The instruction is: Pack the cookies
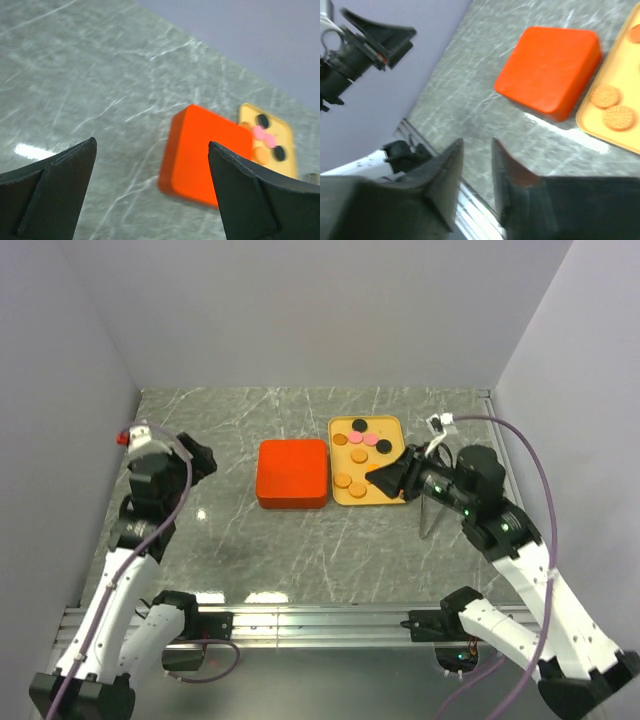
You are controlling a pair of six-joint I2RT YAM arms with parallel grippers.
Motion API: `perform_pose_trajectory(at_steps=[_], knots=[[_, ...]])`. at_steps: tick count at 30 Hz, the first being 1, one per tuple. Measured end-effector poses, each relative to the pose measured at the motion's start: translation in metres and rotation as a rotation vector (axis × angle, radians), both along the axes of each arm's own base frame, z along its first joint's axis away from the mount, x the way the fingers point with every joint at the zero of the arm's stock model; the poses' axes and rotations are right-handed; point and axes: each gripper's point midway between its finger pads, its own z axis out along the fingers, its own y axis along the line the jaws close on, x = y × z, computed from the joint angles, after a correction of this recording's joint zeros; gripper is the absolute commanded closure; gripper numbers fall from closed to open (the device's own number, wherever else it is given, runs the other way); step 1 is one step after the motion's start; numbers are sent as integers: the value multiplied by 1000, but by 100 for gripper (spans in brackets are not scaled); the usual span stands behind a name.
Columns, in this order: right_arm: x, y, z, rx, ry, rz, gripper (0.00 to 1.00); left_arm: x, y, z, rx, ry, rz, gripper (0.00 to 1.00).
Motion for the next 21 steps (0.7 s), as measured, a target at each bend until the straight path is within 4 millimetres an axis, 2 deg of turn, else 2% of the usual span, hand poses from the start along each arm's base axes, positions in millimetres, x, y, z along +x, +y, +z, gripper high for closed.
perform_pose_trajectory(at_steps=[2, 7, 8, 9, 11, 16, 21], knots=[[-9, -10, 0, -16, -45, -17, 35, -9, 7, -23, 20, -17, 21, 1], [-19, -25, -8, -65, -103, -40, 31, -18, 20, -93, 97, 30, 60, 1], [-19, -26, -11, -76, -105, -43, 19, -20, 24, -103, 115, 44, 72, 1], [-18, -27, -14, -85, -103, -48, 13, -21, 27, -110, 134, 50, 83, 1], [-17, -29, -20, -101, -114, -55, 8, -19, 31, -115, 164, 33, 94, 1], [-15, -34, -46, -136, -108, -76, 5, -8, 34, -125, 231, -23, 81, 0], [-13, -41, -43, -153, -184, -99, 4, 3, 37, -144, 288, -6, 74, 1]])
